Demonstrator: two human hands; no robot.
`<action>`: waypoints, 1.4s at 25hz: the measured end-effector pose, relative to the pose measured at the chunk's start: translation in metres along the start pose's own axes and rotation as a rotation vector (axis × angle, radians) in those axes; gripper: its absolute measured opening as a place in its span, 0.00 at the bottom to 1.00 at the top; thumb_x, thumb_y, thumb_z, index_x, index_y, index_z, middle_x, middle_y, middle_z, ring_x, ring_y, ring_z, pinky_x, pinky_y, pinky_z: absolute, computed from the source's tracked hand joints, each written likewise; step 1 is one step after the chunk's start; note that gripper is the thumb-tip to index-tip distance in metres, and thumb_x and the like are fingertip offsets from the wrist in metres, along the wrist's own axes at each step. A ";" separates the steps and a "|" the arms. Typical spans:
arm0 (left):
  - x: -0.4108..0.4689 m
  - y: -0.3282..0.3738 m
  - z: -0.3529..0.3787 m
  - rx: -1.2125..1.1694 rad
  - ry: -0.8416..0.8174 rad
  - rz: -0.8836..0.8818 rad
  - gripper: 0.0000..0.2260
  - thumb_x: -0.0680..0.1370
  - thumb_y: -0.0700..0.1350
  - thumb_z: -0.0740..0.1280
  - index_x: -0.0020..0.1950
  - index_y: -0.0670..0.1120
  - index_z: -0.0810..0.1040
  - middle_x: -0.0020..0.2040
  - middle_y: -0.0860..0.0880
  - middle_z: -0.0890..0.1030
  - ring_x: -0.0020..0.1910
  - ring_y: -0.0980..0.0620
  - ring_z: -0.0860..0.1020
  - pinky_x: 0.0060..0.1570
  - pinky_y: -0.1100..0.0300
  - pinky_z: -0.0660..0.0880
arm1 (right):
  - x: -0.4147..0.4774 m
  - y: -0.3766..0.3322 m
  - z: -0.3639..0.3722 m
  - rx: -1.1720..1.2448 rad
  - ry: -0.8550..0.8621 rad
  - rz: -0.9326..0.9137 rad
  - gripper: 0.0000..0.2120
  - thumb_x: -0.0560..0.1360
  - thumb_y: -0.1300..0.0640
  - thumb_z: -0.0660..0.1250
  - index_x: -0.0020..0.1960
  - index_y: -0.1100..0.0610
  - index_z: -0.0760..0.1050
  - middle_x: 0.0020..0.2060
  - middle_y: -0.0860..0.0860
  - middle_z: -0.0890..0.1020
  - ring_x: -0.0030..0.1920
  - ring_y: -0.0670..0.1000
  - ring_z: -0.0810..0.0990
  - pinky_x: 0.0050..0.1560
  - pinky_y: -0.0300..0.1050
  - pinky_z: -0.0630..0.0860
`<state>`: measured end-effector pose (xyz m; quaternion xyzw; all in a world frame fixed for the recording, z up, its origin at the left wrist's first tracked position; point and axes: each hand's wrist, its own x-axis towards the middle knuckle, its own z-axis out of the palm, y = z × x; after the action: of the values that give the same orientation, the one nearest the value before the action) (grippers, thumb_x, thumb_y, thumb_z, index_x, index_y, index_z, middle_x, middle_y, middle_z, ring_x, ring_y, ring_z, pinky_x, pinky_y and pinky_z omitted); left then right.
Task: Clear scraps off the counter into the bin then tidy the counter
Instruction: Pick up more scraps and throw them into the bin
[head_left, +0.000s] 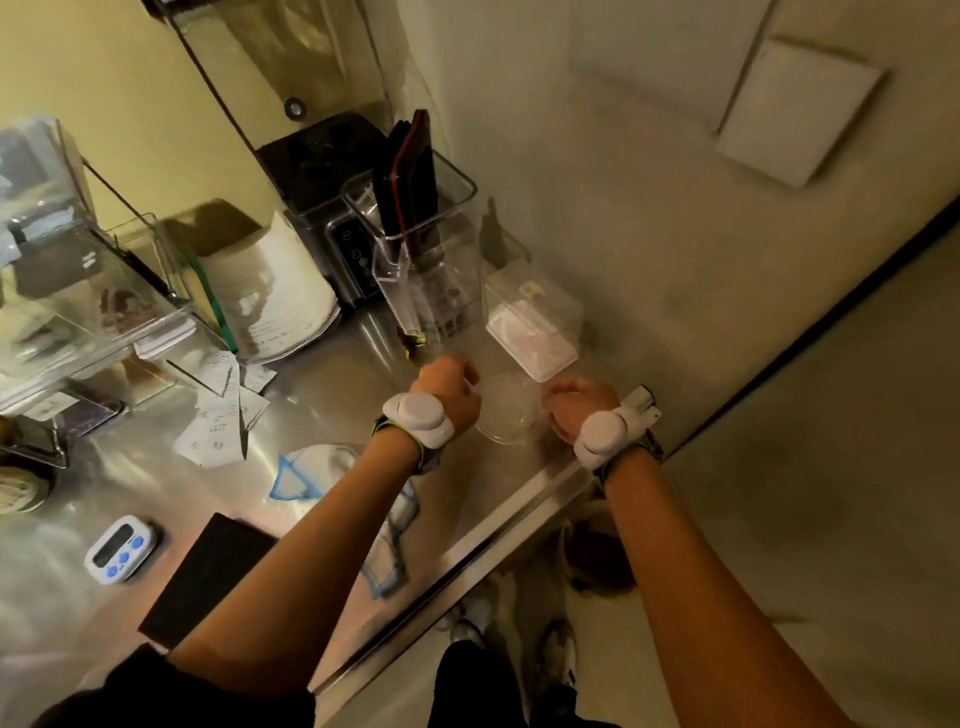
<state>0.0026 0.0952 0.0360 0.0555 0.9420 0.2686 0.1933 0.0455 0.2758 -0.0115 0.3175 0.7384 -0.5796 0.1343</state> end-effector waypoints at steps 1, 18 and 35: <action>-0.002 0.009 0.006 0.000 -0.007 0.024 0.10 0.74 0.39 0.66 0.55 0.43 0.78 0.48 0.42 0.84 0.47 0.42 0.83 0.52 0.47 0.81 | -0.005 -0.001 -0.008 0.002 0.018 -0.020 0.11 0.74 0.64 0.66 0.55 0.60 0.81 0.39 0.52 0.78 0.45 0.53 0.76 0.57 0.53 0.77; -0.010 0.120 0.139 -0.003 -0.386 0.119 0.10 0.75 0.45 0.68 0.53 0.41 0.75 0.50 0.41 0.83 0.48 0.41 0.83 0.51 0.46 0.81 | 0.003 0.119 -0.141 0.212 0.332 0.191 0.05 0.71 0.57 0.70 0.38 0.52 0.84 0.31 0.49 0.80 0.35 0.52 0.76 0.43 0.48 0.74; 0.042 0.113 0.287 0.243 -0.538 0.256 0.11 0.79 0.43 0.63 0.59 0.41 0.72 0.51 0.44 0.80 0.48 0.46 0.80 0.42 0.59 0.75 | 0.052 0.253 -0.162 0.303 0.292 0.464 0.13 0.73 0.63 0.67 0.57 0.62 0.79 0.45 0.57 0.80 0.48 0.56 0.78 0.63 0.60 0.76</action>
<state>0.0776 0.3393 -0.1427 0.2653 0.8677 0.1518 0.3919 0.1912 0.4762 -0.1891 0.5737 0.5628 -0.5854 0.1067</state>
